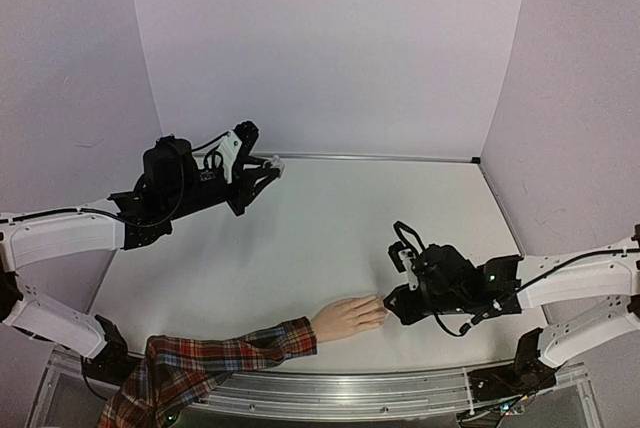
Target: Paint the nails
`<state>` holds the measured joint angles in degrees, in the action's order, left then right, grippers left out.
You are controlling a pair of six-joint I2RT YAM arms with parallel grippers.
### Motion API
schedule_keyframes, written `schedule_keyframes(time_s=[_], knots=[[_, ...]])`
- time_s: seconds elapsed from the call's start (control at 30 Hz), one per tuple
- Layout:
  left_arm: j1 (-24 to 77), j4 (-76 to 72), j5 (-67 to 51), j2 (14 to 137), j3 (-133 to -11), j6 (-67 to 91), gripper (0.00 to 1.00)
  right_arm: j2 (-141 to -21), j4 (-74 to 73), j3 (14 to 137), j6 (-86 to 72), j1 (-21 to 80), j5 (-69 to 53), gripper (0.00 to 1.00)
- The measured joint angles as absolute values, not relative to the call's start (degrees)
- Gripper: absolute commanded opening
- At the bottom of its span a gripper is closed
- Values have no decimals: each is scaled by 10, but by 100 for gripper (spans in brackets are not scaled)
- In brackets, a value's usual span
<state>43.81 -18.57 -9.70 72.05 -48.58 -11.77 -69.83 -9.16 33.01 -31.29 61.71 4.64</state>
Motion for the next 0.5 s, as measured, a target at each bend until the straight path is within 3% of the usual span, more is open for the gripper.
schedule_keyframes(time_s=[0.5], knots=[[438, -186, -104, 721, -486, -117, 0, -743, -62, 332, -307, 617, 20, 0]])
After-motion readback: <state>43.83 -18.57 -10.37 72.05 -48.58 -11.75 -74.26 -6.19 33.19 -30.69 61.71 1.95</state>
